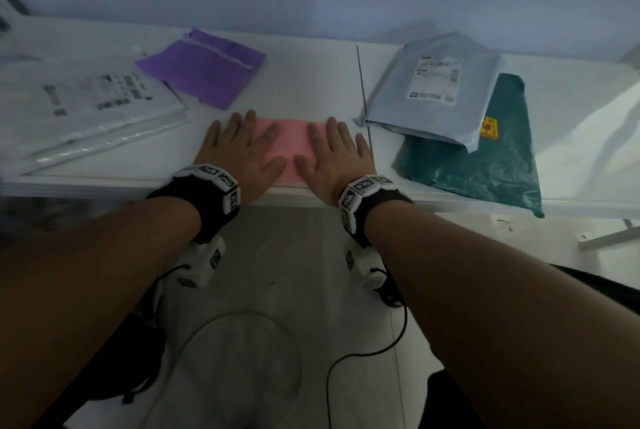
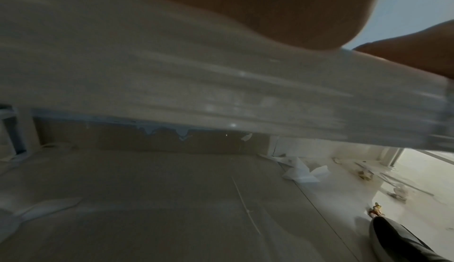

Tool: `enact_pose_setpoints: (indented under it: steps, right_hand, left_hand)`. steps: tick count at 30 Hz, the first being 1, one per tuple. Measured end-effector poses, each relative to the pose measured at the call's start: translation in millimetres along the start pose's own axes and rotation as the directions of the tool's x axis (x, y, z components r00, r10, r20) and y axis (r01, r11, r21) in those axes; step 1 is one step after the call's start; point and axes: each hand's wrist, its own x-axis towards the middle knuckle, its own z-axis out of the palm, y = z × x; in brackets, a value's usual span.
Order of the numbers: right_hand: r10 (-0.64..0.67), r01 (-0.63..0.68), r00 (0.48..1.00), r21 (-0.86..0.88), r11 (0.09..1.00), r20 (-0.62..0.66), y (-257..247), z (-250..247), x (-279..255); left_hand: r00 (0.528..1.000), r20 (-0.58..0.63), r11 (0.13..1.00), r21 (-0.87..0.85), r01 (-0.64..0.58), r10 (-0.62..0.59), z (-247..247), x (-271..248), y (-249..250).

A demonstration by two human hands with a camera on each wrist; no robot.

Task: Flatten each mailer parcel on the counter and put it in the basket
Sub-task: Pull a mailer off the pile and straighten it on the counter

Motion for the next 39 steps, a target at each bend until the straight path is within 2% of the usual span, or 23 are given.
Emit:
enact_pose_setpoints:
  steps: [5,11,23,28,32,35,39]
  right_hand:
    - [-0.029,0.03,0.988,0.001,1.0,0.154,11.1,-15.2,0.0]
    - [-0.063,0.069,0.982,-0.024,0.997,0.18,18.8,-15.4,1.5]
    - [-0.074,0.116,0.972,-0.179,0.977,0.224,10.5,-39.2,-6.3]
    - [-0.06,0.075,0.99,-0.114,0.991,0.131,19.4,-48.3,-13.8]
    - [-0.074,0.087,0.981,-0.065,0.994,0.177,29.0,-43.8,-8.6]
    - [-0.032,0.047,0.978,-0.068,0.997,0.207,39.3,-48.2,-4.6]
    - [-0.051,0.071,0.97,-0.078,0.994,0.237,21.7,-53.8,-1.9]
  left_hand:
    - [0.99,0.143,1.0,-0.002,-0.018,0.018,-4.9,5.4,-9.2]
    - [0.967,0.242,0.995,0.051,-0.089,0.074,-12.8,5.7,-28.2]
    - [0.949,0.312,0.974,0.198,-0.113,0.047,-34.9,-10.5,-19.1]
    - [0.931,0.364,0.987,0.135,-0.09,0.035,-47.3,-16.2,-18.4]
    - [0.926,0.378,0.989,0.125,-0.079,0.027,-47.3,-18.3,-24.1]
    - [0.924,0.365,0.979,0.118,-0.167,0.114,-53.5,-17.8,-22.9]
    - [0.919,0.349,0.965,0.115,-0.234,0.182,-57.3,-23.5,-15.9]
